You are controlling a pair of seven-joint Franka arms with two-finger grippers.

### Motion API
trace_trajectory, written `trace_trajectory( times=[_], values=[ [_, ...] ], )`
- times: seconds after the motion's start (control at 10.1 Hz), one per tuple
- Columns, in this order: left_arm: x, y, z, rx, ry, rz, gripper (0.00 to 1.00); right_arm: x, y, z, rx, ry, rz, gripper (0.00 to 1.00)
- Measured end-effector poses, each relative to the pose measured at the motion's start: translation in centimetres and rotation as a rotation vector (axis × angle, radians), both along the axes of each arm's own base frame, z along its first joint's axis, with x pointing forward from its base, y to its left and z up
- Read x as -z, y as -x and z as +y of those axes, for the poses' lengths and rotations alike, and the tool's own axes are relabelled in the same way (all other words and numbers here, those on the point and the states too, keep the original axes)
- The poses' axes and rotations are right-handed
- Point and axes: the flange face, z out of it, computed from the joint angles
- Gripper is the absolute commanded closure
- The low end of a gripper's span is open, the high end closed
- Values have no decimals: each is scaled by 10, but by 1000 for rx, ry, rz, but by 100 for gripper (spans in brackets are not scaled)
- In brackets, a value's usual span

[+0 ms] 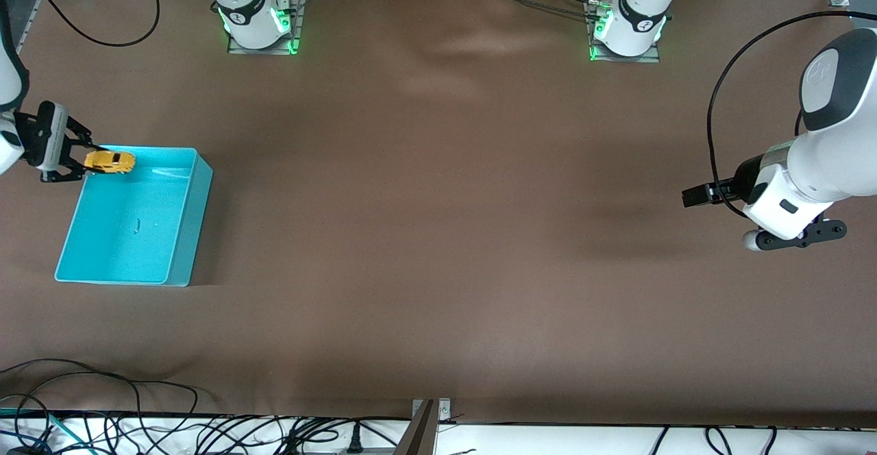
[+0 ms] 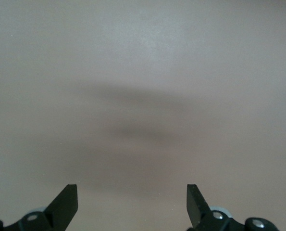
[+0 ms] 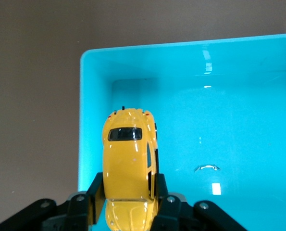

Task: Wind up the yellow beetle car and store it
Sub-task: 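Lift the car with the right gripper and carry it over the bin, then lower the car into the turquoise bin and open the right gripper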

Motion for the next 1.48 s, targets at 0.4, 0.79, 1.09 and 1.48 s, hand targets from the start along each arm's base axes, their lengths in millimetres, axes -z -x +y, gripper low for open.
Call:
trace_trajectory(
  times=[0.4,0.79,1.09,1.48],
  values=[
    [0,0,2,-2,0,1,0,41,-16,-5,3,-15,-32,100],
    [1,0,2,-3,0,1,0,89,-12,-7,-7,-32,-41,100],
    [1,0,2,-3,0,1,0,110,5,-11,-17,-47,-17,100],
    [1,0,2,-3,0,1,0,118,18,-19,-30,-56,-14,70]
  ],
)
